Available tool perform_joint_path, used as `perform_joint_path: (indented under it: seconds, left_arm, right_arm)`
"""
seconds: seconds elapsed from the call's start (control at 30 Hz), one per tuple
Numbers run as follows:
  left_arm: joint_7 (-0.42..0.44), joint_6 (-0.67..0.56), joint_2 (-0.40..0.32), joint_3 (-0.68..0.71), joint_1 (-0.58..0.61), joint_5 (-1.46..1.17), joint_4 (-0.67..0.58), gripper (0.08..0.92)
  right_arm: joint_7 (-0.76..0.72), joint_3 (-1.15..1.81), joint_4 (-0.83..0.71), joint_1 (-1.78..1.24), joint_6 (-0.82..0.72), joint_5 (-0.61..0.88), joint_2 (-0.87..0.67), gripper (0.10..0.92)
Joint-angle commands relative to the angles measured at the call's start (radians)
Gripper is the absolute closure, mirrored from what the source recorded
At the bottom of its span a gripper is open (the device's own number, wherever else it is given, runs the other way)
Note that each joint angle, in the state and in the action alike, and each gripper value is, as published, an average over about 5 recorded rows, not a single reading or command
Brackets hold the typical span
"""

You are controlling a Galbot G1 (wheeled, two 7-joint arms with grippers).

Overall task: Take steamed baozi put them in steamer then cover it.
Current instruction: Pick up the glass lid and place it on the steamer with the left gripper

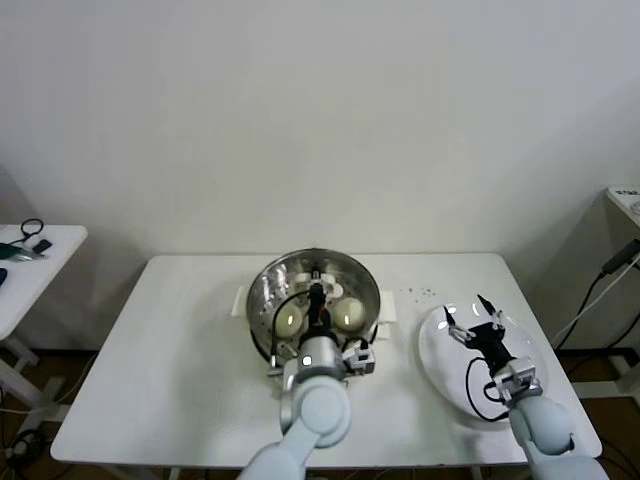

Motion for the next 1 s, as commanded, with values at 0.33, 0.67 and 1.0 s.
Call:
perform_joint_path:
  seconds: [0.33,0.67,1.0]
  left_arm:
    - [-0.040,0.049,0.000,-0.008,-0.005,-0.030,0.029,0.850]
    - [-0.018,0.049,0.015,-0.007,0.004,-0.059,-0.001,0.829]
    - [-0.003,0.043,0.072,-0.025,0.047,-0.088,-0.127,0.560]
  right_arm:
    - [-0.002,0.003,0.002,-0.001,0.001,-0.008,0.005,0.203]
    - [-0.003,0.002,0.010,-0.002,-0.009,-0.007,0.002,0.203]
    - [-0.003,0.017,0.088,-0.032,-0.195,0.025,-0.004,0.203]
